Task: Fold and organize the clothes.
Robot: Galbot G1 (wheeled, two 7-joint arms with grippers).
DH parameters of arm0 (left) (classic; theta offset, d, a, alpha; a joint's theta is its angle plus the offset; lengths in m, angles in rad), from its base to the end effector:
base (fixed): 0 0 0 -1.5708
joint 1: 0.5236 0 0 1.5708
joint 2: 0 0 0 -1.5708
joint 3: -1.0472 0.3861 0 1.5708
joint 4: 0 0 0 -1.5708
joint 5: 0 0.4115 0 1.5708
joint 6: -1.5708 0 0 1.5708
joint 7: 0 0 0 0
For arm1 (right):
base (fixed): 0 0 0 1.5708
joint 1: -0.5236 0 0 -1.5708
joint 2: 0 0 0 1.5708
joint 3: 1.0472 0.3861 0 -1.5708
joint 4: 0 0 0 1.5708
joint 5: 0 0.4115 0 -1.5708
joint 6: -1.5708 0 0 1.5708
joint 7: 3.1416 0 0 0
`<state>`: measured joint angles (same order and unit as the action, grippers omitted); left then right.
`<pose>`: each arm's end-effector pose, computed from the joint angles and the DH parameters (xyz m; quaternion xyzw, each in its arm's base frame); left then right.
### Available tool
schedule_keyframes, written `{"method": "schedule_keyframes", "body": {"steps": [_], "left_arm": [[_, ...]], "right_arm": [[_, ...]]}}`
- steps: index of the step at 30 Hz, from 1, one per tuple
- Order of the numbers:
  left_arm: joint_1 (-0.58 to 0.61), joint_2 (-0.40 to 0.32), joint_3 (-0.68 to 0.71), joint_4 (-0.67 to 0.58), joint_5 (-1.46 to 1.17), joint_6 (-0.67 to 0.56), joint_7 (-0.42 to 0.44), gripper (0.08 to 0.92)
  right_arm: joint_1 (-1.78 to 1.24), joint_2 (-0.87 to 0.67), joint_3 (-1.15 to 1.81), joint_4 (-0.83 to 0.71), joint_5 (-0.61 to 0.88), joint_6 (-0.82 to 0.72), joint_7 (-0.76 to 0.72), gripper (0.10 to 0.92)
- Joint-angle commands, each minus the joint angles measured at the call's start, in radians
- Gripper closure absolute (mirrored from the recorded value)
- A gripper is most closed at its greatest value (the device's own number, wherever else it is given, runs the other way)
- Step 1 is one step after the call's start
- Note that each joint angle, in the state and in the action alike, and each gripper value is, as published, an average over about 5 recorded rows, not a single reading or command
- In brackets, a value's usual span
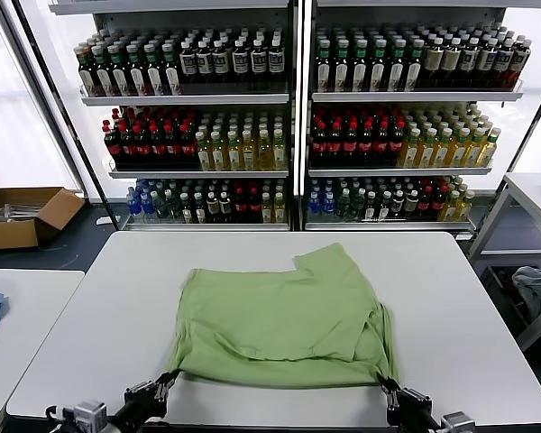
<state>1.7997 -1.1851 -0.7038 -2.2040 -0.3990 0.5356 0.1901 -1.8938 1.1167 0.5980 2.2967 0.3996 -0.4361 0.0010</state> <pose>0.1632 0.1087 -0.3032 -0.1315 -0.9404 0.0125 0.3134 0.1348 -0.0701 -0.2905 0.1202 -0.9499 0.0145 0.2882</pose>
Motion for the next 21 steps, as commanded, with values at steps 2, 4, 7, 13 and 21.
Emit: {"method": "schedule_keyframes", "body": {"steps": [2,4,7,13,21], "left_arm": [[0.172,-0.029,-0.08,-0.083,0.092,0.0,0.03,0.906],[0.169,-0.027,-0.096,-0.088,0.091,0.004,0.027,0.905],[0.163,-0.023,-0.126,-0.093,0.084,0.006,0.027,0.864],[0.12,-0.023,-0.184,-0.054,0.068,0.005,0.035,0.693],[-0.01,0.074,-0.304,0.019,-0.005,0.036,0.029,0.459]], "right_arm": [[-0.133,0.011,0.013,0.1,-0.032,-0.002,0.011,0.914],[-0.133,0.01,0.018,0.098,-0.019,0.002,0.013,0.896],[-0.12,-0.002,0.043,0.093,0.027,0.024,0.013,0.836],[0.021,-0.044,0.133,0.02,0.194,0.109,0.019,0.663],[0.349,-0.163,0.142,-0.118,0.292,0.027,-0.006,0.438]]}}
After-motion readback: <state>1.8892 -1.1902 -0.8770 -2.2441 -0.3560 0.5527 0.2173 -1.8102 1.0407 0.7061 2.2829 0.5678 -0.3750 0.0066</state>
